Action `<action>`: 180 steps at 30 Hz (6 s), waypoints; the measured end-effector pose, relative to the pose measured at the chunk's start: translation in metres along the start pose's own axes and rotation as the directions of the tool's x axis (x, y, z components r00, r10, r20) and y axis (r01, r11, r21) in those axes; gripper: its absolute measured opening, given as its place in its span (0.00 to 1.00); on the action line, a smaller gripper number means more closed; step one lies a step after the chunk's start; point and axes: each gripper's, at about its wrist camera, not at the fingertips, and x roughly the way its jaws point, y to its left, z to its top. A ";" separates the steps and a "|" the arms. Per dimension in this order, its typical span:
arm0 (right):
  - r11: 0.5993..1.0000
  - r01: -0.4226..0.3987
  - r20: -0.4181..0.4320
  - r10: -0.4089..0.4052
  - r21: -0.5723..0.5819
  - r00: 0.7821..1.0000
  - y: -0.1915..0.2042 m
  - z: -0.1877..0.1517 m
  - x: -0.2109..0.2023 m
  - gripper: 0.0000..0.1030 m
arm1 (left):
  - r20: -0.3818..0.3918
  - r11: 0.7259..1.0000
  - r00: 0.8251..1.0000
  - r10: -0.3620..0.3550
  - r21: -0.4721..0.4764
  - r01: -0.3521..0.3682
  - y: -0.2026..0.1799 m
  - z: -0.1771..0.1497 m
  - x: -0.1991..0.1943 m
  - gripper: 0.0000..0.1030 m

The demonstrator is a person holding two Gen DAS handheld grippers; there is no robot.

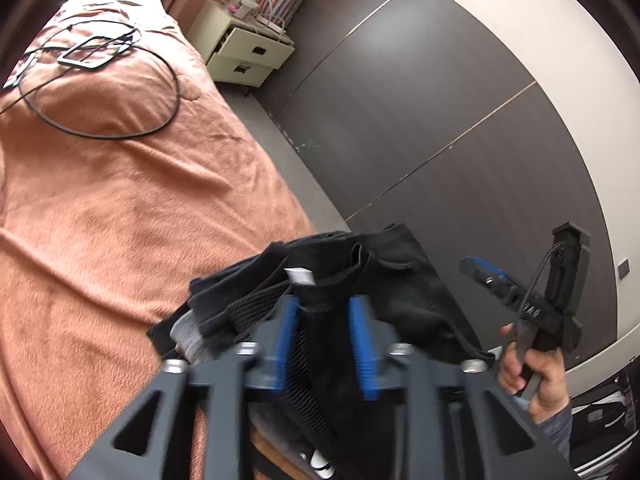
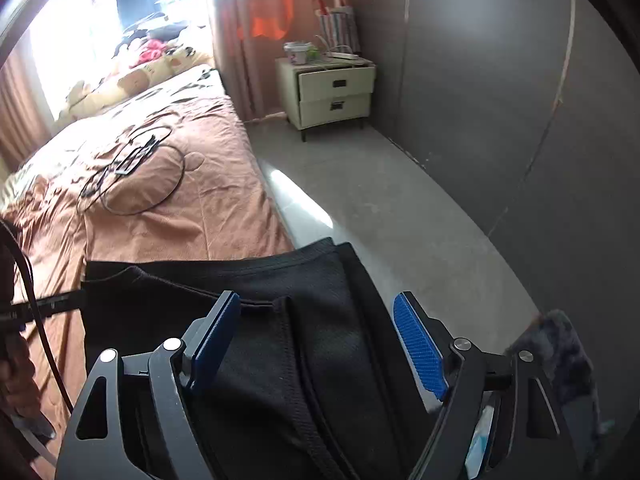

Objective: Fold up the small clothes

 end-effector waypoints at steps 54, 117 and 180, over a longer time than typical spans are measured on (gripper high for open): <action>0.943 -0.043 -0.003 0.047 0.331 0.999 -0.106 -0.160 -0.121 0.04 | -0.214 0.990 0.967 -0.140 -0.026 0.138 -0.105 -0.195 0.000 0.06; 0.991 -0.130 0.305 0.123 0.004 0.945 0.108 -0.326 -0.404 1.00 | 0.407 0.898 0.873 0.268 0.222 -0.379 -0.132 -0.324 -0.403 1.00; 0.972 -0.198 0.330 0.231 -0.130 0.915 0.237 -0.462 -0.367 1.00 | 0.602 0.738 0.589 0.539 -0.001 -0.675 -0.049 -0.524 -0.528 1.00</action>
